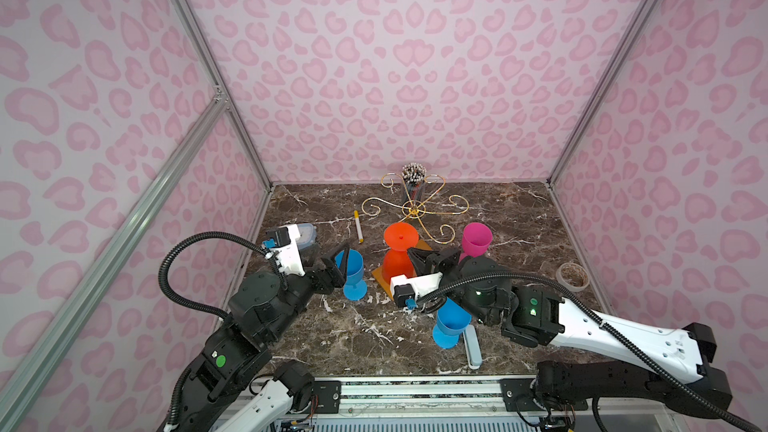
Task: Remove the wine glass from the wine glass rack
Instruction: 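Slide the red glass off the rack hook with the right gripper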
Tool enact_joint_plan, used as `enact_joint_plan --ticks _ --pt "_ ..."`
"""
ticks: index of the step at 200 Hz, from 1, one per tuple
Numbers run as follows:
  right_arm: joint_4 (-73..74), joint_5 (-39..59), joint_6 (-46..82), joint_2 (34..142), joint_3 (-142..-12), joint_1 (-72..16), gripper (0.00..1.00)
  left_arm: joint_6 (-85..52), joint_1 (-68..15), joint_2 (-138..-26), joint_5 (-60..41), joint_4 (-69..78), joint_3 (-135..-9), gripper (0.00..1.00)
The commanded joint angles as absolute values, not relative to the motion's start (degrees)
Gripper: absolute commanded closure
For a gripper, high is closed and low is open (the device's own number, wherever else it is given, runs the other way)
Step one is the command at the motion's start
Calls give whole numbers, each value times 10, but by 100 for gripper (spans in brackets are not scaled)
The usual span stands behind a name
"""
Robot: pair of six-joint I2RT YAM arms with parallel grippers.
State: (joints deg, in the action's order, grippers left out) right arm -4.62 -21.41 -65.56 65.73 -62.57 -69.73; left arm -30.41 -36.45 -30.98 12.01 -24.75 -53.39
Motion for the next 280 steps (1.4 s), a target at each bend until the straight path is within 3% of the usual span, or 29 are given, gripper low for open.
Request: enact_joint_plan --ticks 1,48,96,161,233,280 --pt "-45 -216 -658 659 -627 -697 94 -308 -364 -308 125 -229 -532 11" --pt "-46 -214 -662 665 -628 -697 95 -307 -364 -304 126 -230 -530 11" --pt "-39 -211 -666 657 -627 -702 79 -307 -364 -297 131 -233 -527 11" --pt "-34 -210 -678 670 -640 -702 72 -305 -364 -292 131 -235 -526 11" --pt "-41 -211 -673 684 -646 -700 73 -307 -364 -274 136 -241 -521 11" --pt "-26 -225 -674 684 -636 -700 85 -308 -364 -269 134 -244 -520 11"
